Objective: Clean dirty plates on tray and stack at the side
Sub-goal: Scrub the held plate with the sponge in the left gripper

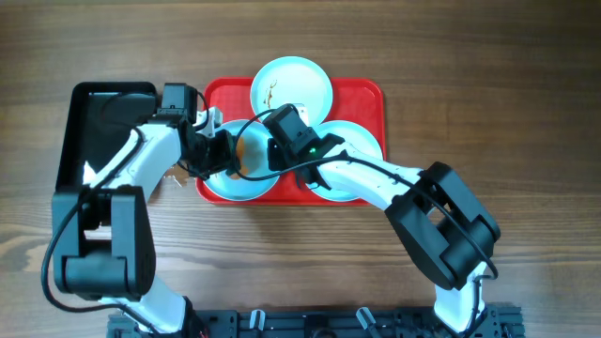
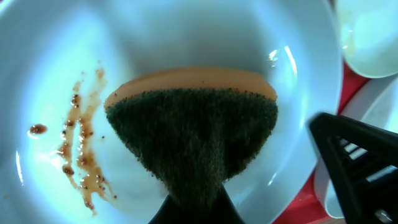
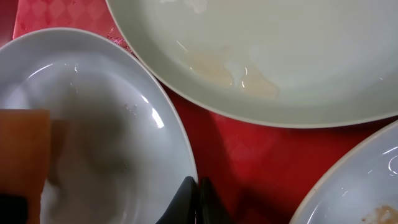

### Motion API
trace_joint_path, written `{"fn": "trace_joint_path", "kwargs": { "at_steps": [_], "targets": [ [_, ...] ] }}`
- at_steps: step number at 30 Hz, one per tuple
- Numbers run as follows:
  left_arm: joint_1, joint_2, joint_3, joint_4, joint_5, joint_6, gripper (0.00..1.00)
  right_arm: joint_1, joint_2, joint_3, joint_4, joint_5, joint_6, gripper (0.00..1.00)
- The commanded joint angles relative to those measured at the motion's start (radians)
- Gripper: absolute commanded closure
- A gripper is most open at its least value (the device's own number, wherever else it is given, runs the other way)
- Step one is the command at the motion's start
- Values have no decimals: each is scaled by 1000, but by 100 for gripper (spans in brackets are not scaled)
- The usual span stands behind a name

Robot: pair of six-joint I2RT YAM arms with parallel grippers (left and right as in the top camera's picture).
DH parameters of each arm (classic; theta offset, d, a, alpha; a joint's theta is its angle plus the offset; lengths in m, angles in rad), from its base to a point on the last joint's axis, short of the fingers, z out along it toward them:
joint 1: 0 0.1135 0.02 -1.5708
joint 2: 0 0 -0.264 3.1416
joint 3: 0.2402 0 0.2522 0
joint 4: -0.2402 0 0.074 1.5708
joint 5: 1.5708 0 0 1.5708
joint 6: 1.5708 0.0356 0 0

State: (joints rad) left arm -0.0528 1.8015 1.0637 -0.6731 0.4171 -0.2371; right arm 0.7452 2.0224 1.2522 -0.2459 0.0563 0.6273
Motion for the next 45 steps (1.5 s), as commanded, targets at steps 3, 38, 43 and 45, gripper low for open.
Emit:
{"fn": "trace_joint_path", "kwargs": {
  "at_steps": [3,38,43,45],
  "targets": [
    [-23,32,-16,16,16,16,96,0,19,16,2,-11,5,96],
    [-101,-23,-8,60,-242,-168,96,0,19,16,-5,-11,4,96],
    [-126,15,-24,75,-254,-163,96,0,19,16,-5,-11,4,96],
    [-125,20,-24,59,-309,-160,96,0,19,16,-6,-11,3,96]
  ]
}}
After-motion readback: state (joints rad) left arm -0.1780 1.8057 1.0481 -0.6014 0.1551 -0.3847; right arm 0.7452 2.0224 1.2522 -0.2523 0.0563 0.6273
